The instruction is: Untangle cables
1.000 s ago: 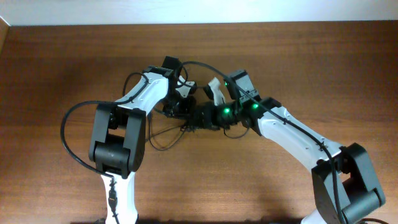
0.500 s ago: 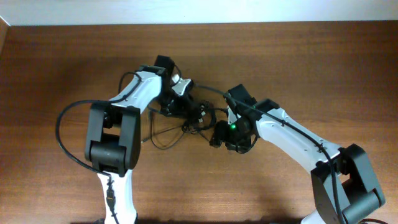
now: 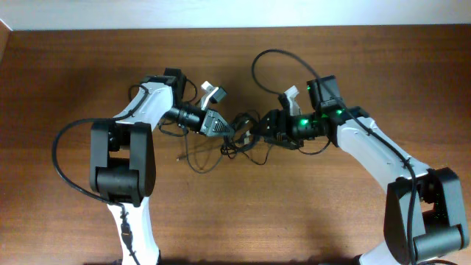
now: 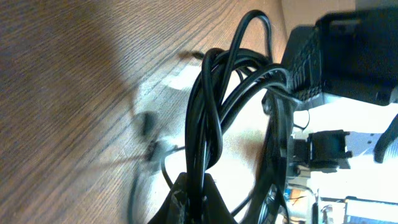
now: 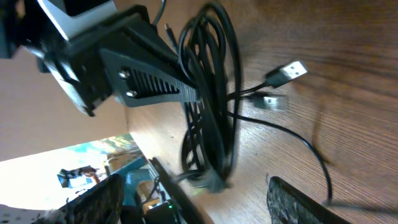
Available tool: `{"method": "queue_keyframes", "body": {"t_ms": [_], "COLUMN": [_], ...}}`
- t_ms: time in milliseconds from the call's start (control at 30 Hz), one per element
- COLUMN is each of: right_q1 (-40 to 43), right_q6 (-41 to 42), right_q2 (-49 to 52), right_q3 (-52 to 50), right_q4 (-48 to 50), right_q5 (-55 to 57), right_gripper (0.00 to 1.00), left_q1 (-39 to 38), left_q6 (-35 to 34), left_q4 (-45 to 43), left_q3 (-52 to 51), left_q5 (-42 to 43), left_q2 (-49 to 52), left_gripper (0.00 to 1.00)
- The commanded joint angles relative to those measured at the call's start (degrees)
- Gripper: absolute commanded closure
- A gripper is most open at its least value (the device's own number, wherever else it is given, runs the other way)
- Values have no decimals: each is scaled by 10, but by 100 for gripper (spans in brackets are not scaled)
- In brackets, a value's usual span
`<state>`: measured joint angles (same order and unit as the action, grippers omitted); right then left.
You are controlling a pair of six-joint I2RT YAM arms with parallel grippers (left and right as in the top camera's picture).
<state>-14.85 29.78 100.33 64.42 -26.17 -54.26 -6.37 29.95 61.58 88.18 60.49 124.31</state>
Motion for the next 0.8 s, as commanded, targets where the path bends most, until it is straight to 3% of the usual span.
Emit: {"method": "queue_keyframes", "body": {"t_ms": [0, 100, 400, 500, 600, 767], "right_q1": [3, 2, -28, -41, -43, -42], "right_q6": [-59, -67, -86, -85, -83, -45], "right_q2": [-15, -15, -15, -15, -15, -15], "right_q3": [3, 3, 2, 2, 2, 2], "right_q4": [-11, -47, -16, -30, -29, 21], "right_q5": [-27, 58, 68, 111, 121, 121], "right_gripper": [27, 26, 34, 57, 96, 96], "left_q1": [-3, -2, -48, -50, -47, -47], "left_q6": [31, 31, 79, 78, 73, 67], "left_q4": [-5, -6, -13, -13, -13, -12], "left_q3": [2, 2, 2, 2, 2, 2], "left_q5": [10, 10, 10, 9, -1, -3], "left_q2": [9, 9, 9, 9, 9, 9], "left_gripper": [100, 100, 100, 100, 100, 84]}}
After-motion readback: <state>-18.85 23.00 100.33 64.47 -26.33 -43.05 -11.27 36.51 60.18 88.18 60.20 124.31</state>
